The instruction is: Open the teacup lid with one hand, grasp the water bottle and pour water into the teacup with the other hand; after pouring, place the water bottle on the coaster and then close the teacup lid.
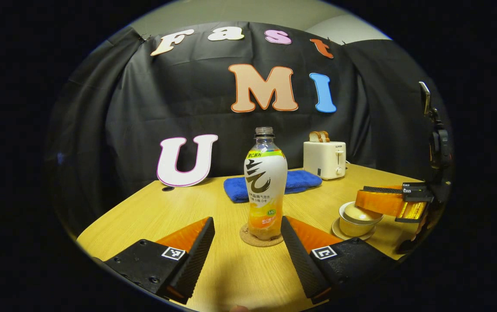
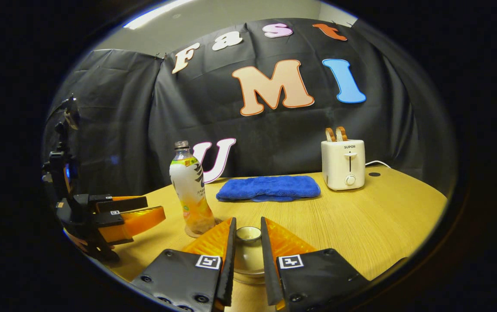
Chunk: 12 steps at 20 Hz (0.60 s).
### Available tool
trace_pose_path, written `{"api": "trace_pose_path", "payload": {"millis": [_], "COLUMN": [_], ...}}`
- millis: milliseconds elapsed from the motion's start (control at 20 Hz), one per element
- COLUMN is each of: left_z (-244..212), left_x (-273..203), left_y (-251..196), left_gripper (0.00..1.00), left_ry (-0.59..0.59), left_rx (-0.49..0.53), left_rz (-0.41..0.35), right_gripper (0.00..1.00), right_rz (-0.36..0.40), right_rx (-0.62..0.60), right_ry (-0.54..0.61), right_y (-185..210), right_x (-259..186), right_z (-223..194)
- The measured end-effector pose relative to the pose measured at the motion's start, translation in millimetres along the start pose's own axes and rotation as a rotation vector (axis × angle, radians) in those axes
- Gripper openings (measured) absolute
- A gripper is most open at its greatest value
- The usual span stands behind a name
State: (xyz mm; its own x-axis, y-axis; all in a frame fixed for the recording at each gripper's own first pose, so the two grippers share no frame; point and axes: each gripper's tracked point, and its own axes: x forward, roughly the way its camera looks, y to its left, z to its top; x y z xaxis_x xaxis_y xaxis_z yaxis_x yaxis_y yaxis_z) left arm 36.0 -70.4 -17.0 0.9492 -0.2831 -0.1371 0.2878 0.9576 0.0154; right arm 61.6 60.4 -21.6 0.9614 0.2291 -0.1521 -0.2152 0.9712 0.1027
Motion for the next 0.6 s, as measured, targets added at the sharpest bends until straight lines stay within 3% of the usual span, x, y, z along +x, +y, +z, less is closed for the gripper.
{"api": "trace_pose_path", "payload": {"millis": [300, 450, 550, 600], "left_z": [-0.5, -1.1, -1.1, -0.7], "left_x": [-8.2, -11.7, -13.6, -14.6], "left_y": [4.6, 5.9, 4.6, 4.4], "left_gripper": [0.89, 0.89, 0.89, 0.89], "left_ry": [-0.012, -0.012, -0.013, -0.012], "left_rx": [0.005, 0.002, 0.0, 0.002], "left_rz": [0.008, 0.011, 0.009, 0.008], "right_gripper": [0.31, 0.36, 0.44, 0.53], "right_rz": [-0.027, -0.034, -0.034, -0.035], "right_rx": [-0.036, -0.045, -0.051, -0.053], "right_ry": [-0.006, -0.007, -0.013, -0.02], "right_y": [-1.7, -2.9, -2.3, -2.2], "right_x": [2.8, 1.1, -1.7, -4.1], "right_z": [-3.0, -4.2, -3.2, -1.4]}}
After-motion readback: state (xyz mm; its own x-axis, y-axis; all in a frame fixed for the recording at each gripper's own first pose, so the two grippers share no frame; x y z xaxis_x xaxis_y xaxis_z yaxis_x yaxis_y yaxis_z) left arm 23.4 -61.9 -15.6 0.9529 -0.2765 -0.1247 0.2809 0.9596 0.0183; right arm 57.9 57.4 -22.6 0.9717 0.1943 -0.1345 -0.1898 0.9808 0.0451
